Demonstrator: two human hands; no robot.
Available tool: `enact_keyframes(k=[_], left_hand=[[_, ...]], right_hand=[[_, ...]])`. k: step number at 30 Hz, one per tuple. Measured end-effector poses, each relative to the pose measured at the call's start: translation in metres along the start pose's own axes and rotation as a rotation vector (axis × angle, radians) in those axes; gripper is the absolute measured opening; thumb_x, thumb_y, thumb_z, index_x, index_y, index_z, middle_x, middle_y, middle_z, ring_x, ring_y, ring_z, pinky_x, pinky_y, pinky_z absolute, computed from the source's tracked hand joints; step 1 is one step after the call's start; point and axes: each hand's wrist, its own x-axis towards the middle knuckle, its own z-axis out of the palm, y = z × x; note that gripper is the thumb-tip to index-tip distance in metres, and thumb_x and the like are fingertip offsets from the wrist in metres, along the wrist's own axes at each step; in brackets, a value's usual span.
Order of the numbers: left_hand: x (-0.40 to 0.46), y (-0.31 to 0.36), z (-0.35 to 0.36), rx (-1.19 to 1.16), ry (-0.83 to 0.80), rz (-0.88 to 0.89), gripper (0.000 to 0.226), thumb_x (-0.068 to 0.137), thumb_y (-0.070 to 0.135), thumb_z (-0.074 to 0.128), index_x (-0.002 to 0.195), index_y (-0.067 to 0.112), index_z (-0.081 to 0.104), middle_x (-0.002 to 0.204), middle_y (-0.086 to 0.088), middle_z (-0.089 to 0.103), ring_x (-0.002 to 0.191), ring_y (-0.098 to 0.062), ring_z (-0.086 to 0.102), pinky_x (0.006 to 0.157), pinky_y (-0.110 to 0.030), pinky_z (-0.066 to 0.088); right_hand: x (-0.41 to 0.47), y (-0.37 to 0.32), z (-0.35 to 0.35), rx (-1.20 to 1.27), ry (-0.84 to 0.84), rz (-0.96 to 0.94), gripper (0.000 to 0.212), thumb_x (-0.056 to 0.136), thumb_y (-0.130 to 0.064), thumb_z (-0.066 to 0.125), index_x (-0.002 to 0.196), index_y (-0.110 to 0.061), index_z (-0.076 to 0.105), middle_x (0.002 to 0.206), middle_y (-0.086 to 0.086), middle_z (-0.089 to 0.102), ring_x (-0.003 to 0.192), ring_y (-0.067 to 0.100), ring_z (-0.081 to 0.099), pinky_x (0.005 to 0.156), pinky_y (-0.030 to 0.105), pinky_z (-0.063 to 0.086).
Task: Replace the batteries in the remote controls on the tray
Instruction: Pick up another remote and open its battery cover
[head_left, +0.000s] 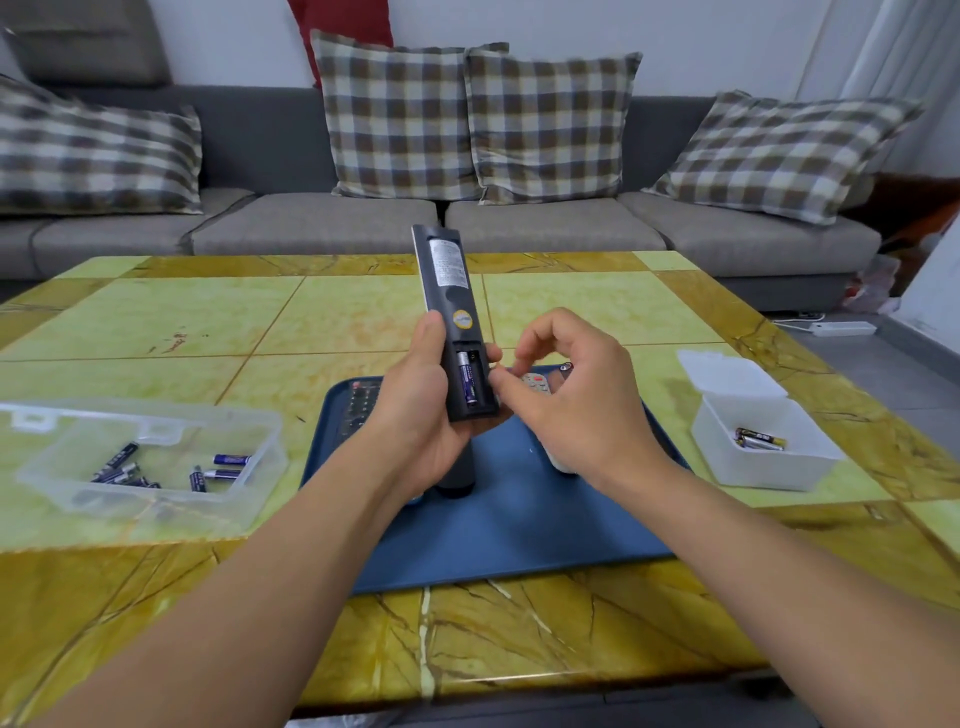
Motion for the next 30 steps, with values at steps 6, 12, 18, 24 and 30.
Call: enact_keyframes(k=[6,12,18,24,30], left_hand=[[-0.009,-0.006,0.004,0.042,-0.01,-0.061,0.048,0.106,0.049,0.033,0.112,0.01,0.061,0.09,-0.009,0.062,0.076,-0.021,0.063,0.055,-0.03,0.056],[-0.009,-0.009,0.005,0.037,-0.013,-0.05,0.048,0.107,0.046,0.034,0.124,0.009,0.061,0.088,-0.009,0.067,0.076,-0.018,0.069,0.058,-0.03,0.058],[-0.007,-0.01,0.01,0.035,-0.022,-0.037,0.046,0.108,0.045,0.032,0.124,0.012,0.059,0.096,-0.011,0.064,0.083,-0.021,0.068,0.066,-0.032,0.061],[-0.007,-0.014,0.013,0.073,-0.021,-0.008,0.048,0.109,0.043,0.029,0.134,0.008,0.052,0.102,-0.011,0.063,0.096,-0.021,0.064,0.073,-0.033,0.058],[-0.004,-0.015,0.015,0.036,-0.037,0.003,0.044,0.109,0.043,0.029,0.126,0.013,0.056,0.085,-0.006,0.073,0.079,-0.017,0.074,0.068,-0.034,0.062]], right_hand=[[-0.005,-0.012,0.006,0.004,-0.09,-0.127,0.017,0.082,-0.002,0.073,0.089,-0.011,0.06,0.084,-0.008,0.065,0.072,-0.005,0.057,0.06,0.005,0.04],[-0.002,-0.008,0.01,0.033,-0.114,-0.137,0.016,0.085,0.001,0.065,0.09,-0.012,0.058,0.083,-0.005,0.063,0.067,0.003,0.055,0.058,0.011,0.041],[-0.002,-0.004,0.013,0.009,-0.087,-0.172,0.017,0.087,-0.001,0.062,0.095,-0.017,0.06,0.085,-0.006,0.062,0.078,0.009,0.059,0.064,0.017,0.046],[-0.003,0.004,0.018,-0.032,-0.081,-0.199,0.017,0.09,-0.002,0.055,0.099,-0.017,0.058,0.09,-0.009,0.057,0.08,0.008,0.055,0.07,0.018,0.042],[-0.003,0.016,0.02,-0.021,-0.047,-0.096,0.014,0.094,-0.007,0.057,0.103,-0.019,0.059,0.086,-0.014,0.042,0.069,0.003,0.045,0.065,0.013,0.037]])
